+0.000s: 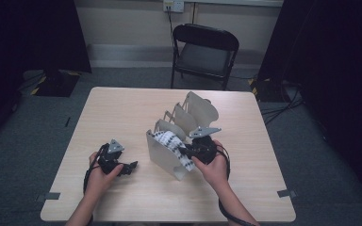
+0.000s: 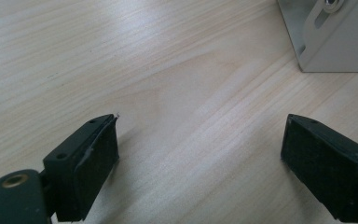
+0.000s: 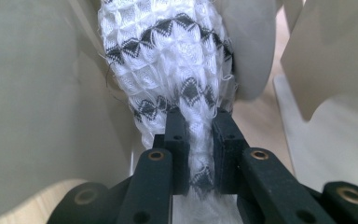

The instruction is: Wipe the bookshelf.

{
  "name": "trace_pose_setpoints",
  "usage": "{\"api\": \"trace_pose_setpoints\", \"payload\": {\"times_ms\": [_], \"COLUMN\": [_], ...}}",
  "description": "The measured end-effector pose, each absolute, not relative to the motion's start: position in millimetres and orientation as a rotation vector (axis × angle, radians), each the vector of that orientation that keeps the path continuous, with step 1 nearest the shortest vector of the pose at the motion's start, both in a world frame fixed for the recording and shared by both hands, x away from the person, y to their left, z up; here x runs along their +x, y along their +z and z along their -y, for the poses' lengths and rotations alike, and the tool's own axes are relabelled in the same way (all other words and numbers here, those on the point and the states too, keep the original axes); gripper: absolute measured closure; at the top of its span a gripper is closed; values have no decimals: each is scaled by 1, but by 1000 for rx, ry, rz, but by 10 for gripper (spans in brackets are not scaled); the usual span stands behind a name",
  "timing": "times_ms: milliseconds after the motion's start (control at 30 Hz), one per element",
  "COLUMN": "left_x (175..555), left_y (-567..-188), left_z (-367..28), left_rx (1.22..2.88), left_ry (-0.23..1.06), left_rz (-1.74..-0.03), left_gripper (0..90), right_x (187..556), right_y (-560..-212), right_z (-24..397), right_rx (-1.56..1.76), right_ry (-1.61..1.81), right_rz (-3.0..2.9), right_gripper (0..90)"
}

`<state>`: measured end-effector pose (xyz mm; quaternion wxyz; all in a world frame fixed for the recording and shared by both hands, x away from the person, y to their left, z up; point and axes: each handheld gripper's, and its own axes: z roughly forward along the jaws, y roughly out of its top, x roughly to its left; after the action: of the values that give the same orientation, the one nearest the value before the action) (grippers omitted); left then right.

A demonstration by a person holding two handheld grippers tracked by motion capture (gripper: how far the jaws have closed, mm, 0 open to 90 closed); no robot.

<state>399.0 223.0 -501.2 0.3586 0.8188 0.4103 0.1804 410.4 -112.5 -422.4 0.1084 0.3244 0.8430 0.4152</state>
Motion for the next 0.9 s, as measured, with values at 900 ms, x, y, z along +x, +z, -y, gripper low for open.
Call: {"api": "trace_pose_setpoints", "payload": {"times_ms": [900], "left_x": [399], "left_y": [-501], "left_z": [-223], "left_rx": [2112], "left_ry": [466], "left_rz": [-1058], "left_gripper": [108], "right_x": [396], "right_y": [-477], "right_z": [115], "right_rx": [995], "right_ry": [1161], "right_rz": [-2533], "right_gripper": [553]}}
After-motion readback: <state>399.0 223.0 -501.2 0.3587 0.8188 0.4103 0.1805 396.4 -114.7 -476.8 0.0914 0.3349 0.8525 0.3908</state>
